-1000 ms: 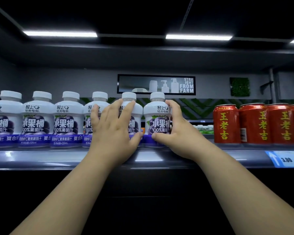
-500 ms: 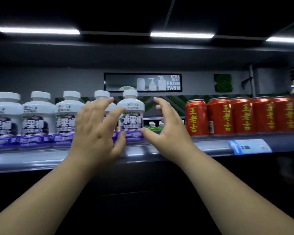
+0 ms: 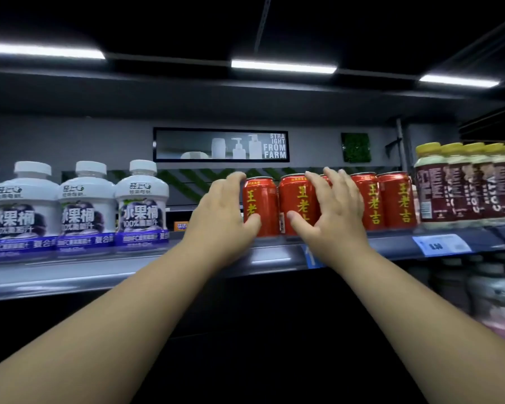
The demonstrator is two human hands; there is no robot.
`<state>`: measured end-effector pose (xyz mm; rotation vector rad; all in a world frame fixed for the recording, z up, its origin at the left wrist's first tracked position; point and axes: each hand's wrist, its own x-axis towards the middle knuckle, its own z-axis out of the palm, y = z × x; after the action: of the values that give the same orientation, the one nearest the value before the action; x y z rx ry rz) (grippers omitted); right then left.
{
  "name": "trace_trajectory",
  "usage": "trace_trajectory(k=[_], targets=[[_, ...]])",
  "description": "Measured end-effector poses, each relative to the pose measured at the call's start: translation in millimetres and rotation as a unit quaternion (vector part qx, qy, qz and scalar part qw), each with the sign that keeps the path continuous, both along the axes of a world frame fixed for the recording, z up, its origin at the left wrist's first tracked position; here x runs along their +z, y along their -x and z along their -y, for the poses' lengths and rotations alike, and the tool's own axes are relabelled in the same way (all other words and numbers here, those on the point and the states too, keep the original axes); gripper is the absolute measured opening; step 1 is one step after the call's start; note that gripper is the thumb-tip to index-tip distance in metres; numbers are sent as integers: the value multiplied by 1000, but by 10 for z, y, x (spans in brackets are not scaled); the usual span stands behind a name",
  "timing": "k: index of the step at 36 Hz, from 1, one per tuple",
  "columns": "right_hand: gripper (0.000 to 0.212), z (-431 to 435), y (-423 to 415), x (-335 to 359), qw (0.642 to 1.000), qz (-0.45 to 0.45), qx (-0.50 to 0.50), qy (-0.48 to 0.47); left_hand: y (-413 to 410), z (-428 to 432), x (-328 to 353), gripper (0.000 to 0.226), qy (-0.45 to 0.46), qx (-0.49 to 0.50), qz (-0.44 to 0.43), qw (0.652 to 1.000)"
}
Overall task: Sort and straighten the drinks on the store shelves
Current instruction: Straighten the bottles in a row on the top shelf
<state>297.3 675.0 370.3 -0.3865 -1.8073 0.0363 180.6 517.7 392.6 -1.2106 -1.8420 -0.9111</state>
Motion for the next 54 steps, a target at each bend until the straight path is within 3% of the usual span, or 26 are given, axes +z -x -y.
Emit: trace_trajectory(k=[4, 8, 12, 18, 22, 27, 54], targets=[[84, -44, 70, -14, 999, 31, -37, -10, -48, -249, 64, 87, -23, -5, 110, 994], [86, -88, 105, -42, 996, 58, -62, 0, 3, -304, 35, 100, 46, 14, 148, 988], [86, -91, 114, -41, 996, 62, -69, -14, 23, -288, 16, 103, 94, 37, 124, 987], [83, -86, 70, -47, 997, 57, -52, -12, 3, -244, -29, 103, 13, 18, 103, 994], [85, -83, 61, -40, 997, 62, -53, -6, -4, -262, -24, 89, 47, 24, 109, 993], [82, -76, 41, -40, 997, 61, -40, -2, 15, -285, -28, 93, 73, 43, 101, 991], [72, -137, 87, -114, 999, -6, -37, -39, 19, -320, -95, 95, 28, 97, 32, 994]])
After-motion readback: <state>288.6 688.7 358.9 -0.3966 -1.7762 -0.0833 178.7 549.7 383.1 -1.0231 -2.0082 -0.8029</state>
